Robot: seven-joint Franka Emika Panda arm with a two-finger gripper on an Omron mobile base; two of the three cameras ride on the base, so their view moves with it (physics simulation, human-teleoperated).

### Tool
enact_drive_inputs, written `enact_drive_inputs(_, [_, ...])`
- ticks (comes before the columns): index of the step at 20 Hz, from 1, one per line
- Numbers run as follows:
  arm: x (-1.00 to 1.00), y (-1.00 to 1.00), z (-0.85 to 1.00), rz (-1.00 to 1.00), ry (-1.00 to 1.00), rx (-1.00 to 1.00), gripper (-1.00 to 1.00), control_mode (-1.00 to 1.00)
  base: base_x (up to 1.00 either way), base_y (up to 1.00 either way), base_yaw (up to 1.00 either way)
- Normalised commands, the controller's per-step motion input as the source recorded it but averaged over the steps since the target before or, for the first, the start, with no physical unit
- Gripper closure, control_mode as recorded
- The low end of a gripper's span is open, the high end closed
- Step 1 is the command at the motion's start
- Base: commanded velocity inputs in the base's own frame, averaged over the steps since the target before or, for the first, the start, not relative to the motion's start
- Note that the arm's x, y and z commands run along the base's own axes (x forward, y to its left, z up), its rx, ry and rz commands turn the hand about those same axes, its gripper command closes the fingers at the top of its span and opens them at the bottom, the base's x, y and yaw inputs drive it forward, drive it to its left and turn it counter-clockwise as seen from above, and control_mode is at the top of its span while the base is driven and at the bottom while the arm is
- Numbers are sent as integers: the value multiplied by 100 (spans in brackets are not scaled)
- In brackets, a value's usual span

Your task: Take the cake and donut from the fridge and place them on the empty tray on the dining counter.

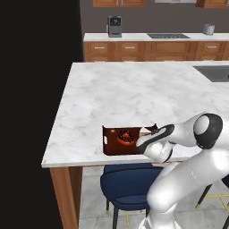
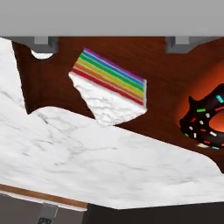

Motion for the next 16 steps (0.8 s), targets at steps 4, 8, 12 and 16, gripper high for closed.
enact_drive_inputs(4, [19, -18, 100, 0, 9, -1, -100, -100, 0, 0, 0])
enact_drive_inputs(8, [30, -46, 100, 0, 10, 0, -100, -100, 0, 0, 0])
enact_drive_inputs(12, [5, -26, 100, 0, 26, 0, -100, -100, 0, 0, 0])
enact_drive_inputs(16, [-21, -28, 100, 0, 32, 6, -100, -100, 0, 0, 0])
